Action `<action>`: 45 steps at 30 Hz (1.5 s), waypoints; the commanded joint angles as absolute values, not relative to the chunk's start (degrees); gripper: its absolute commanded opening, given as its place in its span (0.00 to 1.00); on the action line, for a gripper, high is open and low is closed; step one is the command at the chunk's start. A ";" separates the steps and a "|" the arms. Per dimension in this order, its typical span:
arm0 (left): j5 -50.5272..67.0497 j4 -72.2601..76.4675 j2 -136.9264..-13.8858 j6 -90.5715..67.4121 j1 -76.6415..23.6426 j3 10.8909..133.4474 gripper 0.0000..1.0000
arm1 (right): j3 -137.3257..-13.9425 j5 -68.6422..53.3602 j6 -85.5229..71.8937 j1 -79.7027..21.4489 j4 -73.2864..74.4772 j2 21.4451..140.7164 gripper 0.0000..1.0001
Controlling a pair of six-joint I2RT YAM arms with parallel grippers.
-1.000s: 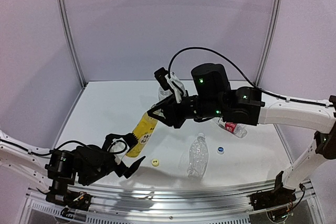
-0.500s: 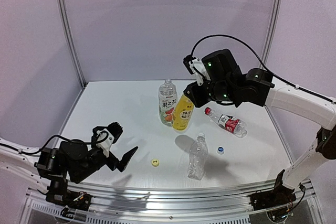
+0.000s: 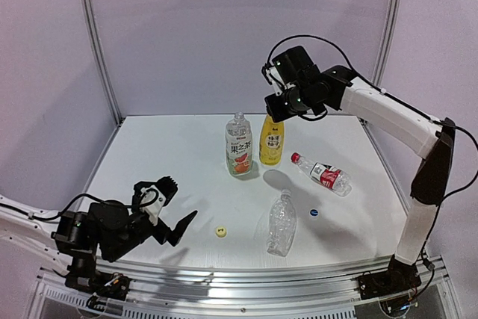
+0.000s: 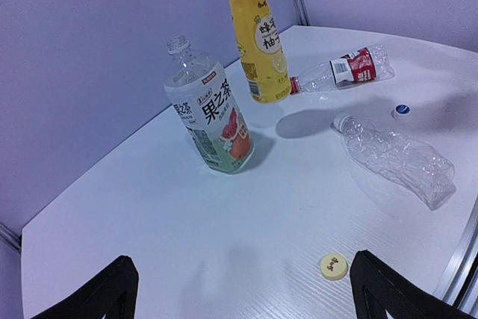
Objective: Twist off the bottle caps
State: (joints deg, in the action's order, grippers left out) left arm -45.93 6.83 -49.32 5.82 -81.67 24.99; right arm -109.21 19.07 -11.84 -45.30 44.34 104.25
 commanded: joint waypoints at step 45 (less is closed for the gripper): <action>-45.78 6.24 -52.28 6.26 -82.00 25.57 0.97 | -122.06 6.80 -13.11 -36.75 54.14 118.77 0.59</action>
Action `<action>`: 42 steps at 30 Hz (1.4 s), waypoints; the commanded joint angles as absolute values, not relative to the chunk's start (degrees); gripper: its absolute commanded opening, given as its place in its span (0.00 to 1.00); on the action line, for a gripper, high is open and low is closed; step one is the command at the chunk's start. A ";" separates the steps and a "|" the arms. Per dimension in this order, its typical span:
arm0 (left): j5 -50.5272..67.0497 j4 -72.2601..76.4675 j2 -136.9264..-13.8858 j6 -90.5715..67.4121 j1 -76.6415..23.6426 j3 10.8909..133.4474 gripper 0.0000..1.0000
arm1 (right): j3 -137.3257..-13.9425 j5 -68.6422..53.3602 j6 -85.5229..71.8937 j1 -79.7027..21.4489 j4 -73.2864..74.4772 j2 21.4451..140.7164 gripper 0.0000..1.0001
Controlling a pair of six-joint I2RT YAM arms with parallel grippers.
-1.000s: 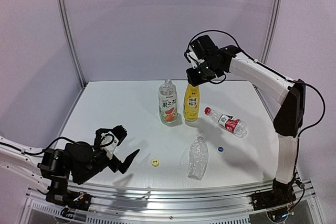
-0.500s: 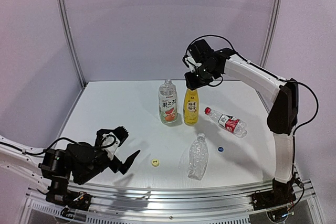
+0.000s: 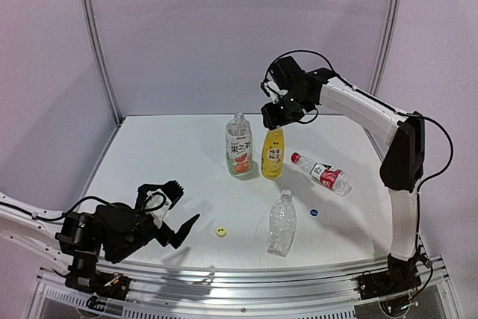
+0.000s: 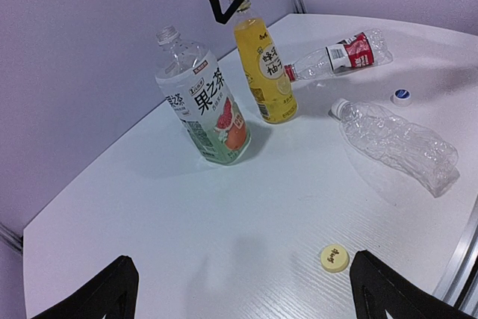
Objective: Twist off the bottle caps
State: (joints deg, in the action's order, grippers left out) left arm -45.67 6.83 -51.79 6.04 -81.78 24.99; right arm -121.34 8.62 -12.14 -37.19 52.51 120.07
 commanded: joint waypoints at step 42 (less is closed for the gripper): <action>5.43 -28.03 -126.31 -31.46 -64.78 100.03 0.90 | -46.66 5.82 -18.41 -36.78 13.76 57.22 0.99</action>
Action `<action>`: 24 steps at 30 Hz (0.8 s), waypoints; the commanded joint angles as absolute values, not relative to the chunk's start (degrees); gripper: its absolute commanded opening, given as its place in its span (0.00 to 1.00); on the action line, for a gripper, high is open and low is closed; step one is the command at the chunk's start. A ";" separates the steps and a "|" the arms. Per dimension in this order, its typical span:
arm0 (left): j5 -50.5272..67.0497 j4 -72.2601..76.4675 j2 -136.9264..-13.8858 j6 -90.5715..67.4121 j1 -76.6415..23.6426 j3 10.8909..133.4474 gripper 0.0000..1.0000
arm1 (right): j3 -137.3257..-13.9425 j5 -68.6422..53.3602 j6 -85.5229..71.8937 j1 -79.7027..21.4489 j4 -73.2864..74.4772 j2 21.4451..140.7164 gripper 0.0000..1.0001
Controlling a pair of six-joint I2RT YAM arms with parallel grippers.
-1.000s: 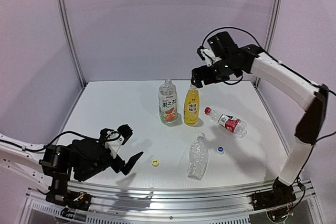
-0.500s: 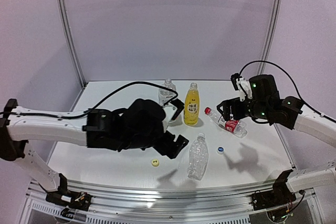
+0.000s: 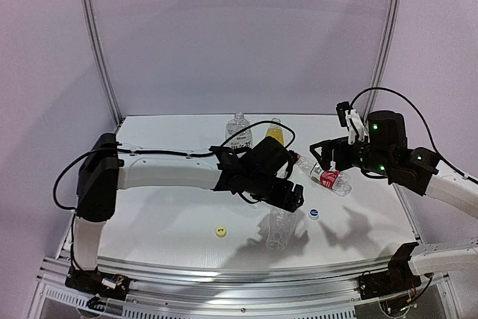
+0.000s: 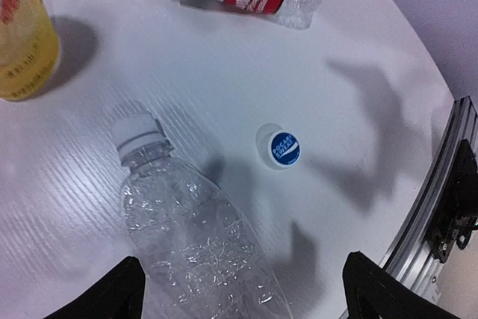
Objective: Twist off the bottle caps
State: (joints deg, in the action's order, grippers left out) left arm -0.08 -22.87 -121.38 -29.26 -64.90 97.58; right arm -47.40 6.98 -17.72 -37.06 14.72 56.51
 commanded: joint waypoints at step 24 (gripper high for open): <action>20.86 -31.44 -135.21 -27.05 -62.32 104.55 0.71 | -46.67 5.95 -17.86 -36.74 13.63 58.12 0.98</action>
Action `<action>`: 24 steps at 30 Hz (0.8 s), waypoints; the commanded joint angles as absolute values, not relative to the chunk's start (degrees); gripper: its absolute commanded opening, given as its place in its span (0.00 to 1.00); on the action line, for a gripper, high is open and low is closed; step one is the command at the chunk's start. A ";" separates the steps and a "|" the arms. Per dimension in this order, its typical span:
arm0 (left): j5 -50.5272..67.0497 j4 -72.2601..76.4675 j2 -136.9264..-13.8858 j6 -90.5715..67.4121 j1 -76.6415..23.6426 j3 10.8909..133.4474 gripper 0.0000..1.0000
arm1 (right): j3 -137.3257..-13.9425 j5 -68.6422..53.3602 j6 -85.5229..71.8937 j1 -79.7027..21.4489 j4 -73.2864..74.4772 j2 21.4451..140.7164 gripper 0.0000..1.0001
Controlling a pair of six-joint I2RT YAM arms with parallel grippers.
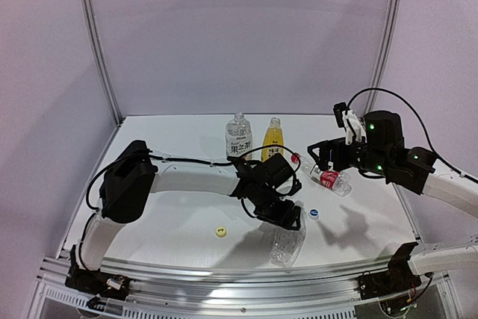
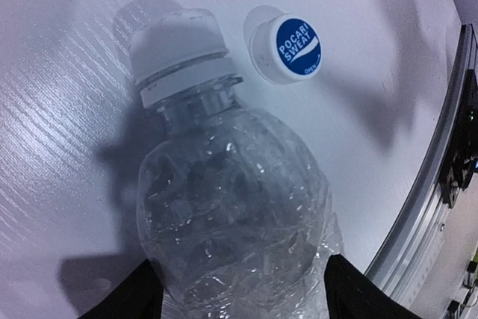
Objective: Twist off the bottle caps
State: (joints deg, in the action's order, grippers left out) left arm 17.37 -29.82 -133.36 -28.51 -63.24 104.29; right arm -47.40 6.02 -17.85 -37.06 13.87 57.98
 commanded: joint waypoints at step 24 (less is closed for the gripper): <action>10.92 -22.83 -109.38 -13.86 -62.94 82.35 0.25 | -47.06 3.66 -17.45 -36.74 14.35 57.96 0.96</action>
